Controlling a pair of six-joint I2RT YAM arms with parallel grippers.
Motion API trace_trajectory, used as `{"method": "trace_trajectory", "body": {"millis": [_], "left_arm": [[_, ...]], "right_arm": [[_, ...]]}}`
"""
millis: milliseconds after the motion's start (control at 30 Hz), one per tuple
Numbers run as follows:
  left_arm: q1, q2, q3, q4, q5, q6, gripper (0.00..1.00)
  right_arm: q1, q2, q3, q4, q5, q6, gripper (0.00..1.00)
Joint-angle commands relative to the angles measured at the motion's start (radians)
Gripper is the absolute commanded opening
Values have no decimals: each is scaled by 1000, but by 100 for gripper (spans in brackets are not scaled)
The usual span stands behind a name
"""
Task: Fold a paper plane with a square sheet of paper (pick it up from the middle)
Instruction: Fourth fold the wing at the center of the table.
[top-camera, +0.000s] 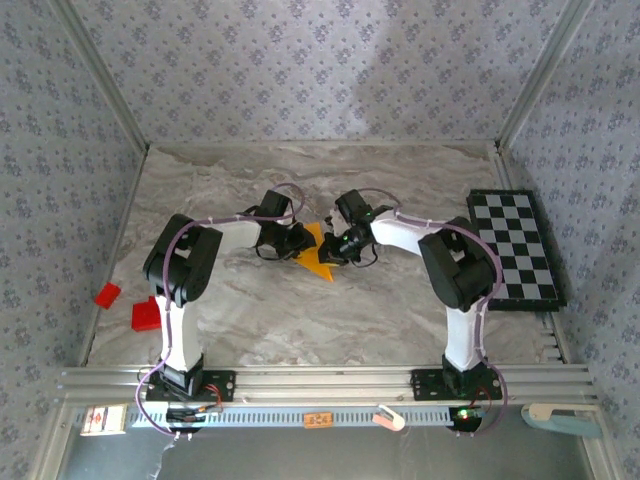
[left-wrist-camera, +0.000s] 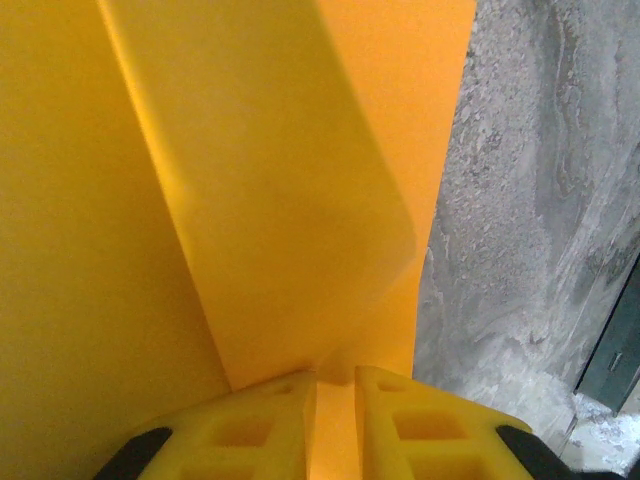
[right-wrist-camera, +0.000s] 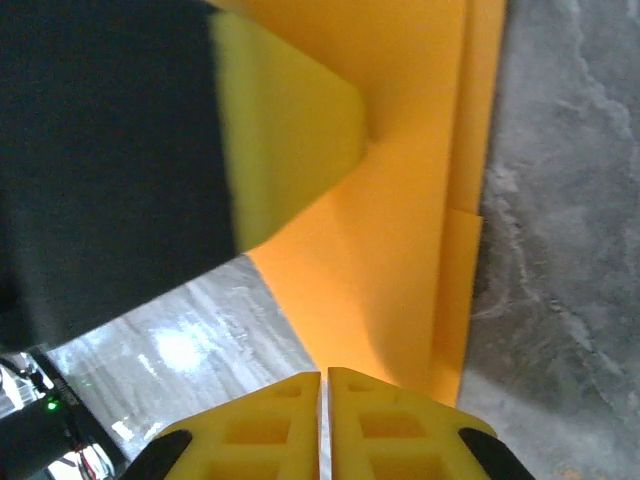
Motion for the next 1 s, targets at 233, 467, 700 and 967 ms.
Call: {"method": "trace_trajectory", "body": {"millis": [233,467,700,967], "left_arm": [[-3,40,-17,-84,-51,-12,19],[0,-3,22,-66,-12,24,21],[1,-26,68,-61,-7,139,23],[40,37,101,-75,-13,184,23]], "right_arm": [[9,63,-6,-45,39,0,12],[6,86,-26,-102,100,-31,11],[4,111,-33,-130,124,-52,10],[5,121,-37,-148,128,-68,10]]}}
